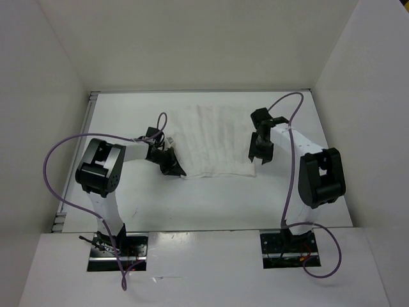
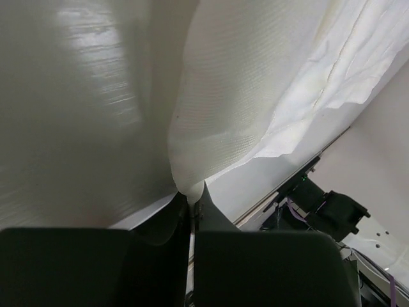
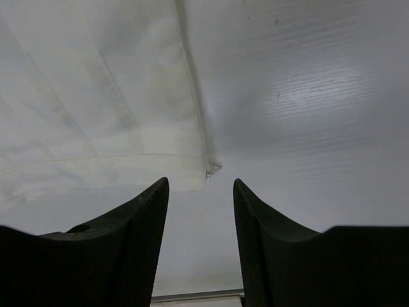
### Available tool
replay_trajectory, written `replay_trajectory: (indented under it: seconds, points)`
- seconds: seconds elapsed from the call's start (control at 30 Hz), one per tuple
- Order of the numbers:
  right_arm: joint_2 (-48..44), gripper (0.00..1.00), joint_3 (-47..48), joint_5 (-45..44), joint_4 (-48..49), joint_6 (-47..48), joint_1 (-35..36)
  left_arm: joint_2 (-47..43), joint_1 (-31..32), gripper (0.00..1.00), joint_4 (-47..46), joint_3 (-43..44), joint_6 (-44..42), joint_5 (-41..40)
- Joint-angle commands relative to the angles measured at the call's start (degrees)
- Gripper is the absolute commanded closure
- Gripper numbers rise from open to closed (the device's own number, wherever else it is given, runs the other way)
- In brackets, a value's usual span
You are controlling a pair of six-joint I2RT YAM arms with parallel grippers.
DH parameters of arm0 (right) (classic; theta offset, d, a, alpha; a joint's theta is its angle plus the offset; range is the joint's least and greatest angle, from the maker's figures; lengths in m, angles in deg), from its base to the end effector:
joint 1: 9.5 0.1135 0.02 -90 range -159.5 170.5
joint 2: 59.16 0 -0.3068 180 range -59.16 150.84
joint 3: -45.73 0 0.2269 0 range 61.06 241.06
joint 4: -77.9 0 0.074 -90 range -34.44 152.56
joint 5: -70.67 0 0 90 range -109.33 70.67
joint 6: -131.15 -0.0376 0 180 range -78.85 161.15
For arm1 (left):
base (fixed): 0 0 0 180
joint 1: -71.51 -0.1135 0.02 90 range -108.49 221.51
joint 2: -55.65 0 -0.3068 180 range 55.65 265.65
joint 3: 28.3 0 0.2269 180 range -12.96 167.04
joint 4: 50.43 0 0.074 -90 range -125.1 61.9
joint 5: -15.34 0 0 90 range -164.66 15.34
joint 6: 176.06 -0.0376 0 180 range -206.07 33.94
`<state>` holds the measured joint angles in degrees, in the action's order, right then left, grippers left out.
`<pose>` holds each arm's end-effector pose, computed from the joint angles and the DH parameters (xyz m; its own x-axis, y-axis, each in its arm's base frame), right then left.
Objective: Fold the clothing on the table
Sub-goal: Fold the skirt
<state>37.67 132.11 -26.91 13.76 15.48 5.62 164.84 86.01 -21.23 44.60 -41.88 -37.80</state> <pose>0.2998 0.0759 0.2697 -0.9362 0.1919 -0.2946 0.2006 0.9797 0.0005 0.3302 -0.1087 0.1743 -0.9393 -0.3330 0.0829 -0.2975 0.6696 -0.6805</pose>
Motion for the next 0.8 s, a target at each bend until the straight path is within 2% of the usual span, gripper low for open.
replay_trajectory:
  seconds: [0.0, 0.2, 0.27, 0.4, 0.6, 0.77]
  points:
    - [2.5, 0.49, -2.1, 3.5, 2.4, -0.6, -0.2, 1.7, 0.5, 1.0, 0.5, 0.4, -1.6, -4.2]
    - [8.0, 0.49, -3.4, 6.4, 3.6, -0.6, -0.7, 1.1, 0.5, 1.0, 2.0, 1.1, -2.8, -4.8]
    - [9.2, 0.53, -4.2, 8.4, 5.6, -0.6, -0.7, 1.1, 0.5, 1.0, 2.0, 1.1, -2.8, -4.8]
    - [9.8, 1.0, -5.2, 8.3, 6.7, -1.7, -2.6, 1.1, 0.5, 1.0, 4.5, 1.6, -5.3, -6.3]
    - [4.6, 1.0, -6.4, -1.2, 3.0, -2.8, -9.7, -2.3, -0.8, 1.0, 10.5, 2.1, -10.4, -12.5]
    - [4.1, 1.0, -7.6, -2.5, 3.0, -3.3, -12.0, -4.1, -1.4, 1.0, 12.9, 2.1, -12.8, -16.4]
